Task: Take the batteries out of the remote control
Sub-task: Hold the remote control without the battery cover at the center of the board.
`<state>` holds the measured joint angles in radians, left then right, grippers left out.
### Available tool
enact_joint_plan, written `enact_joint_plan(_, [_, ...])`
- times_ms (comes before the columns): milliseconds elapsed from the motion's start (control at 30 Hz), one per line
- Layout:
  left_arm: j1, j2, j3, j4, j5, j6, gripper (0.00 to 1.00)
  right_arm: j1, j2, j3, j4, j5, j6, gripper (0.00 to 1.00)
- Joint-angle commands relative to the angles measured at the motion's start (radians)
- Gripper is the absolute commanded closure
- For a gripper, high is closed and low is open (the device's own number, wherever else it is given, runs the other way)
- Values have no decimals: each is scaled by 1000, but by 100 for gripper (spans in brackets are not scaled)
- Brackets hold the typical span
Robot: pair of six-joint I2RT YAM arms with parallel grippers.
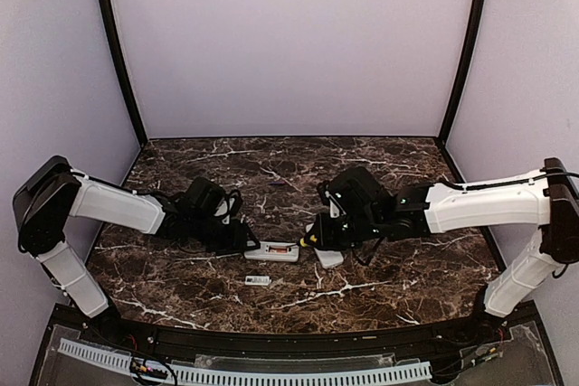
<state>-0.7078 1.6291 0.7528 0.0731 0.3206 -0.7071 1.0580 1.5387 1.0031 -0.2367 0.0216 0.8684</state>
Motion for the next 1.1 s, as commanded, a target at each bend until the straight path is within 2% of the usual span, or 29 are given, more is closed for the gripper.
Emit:
enact_joint_plan(0, [-3,16,5,31,27,8,49,9,-46,-15,2,27,16,100])
enact_joint_plan(167, [-8,42,31,16,18,32,49,3,-51,16,-38,20,-42,100])
enact_joint_plan(400, [-15,57,74,-57,-22,95,50,-91,-9,128,-145,-174,-269,100])
enact_joint_plan(600, [-16,14,69,-104,-49,77,42,-180,77,206,-183,-359,-407,100])
enact_joint_plan(767, [-32,-26,40,-129,-59,11,41,-185,156,281,-256,-365,-501,100])
enact_joint_plan(1067, [-69,-35,9,-78,-15,-89,49,-193,211,290,-300,-329,-552,100])
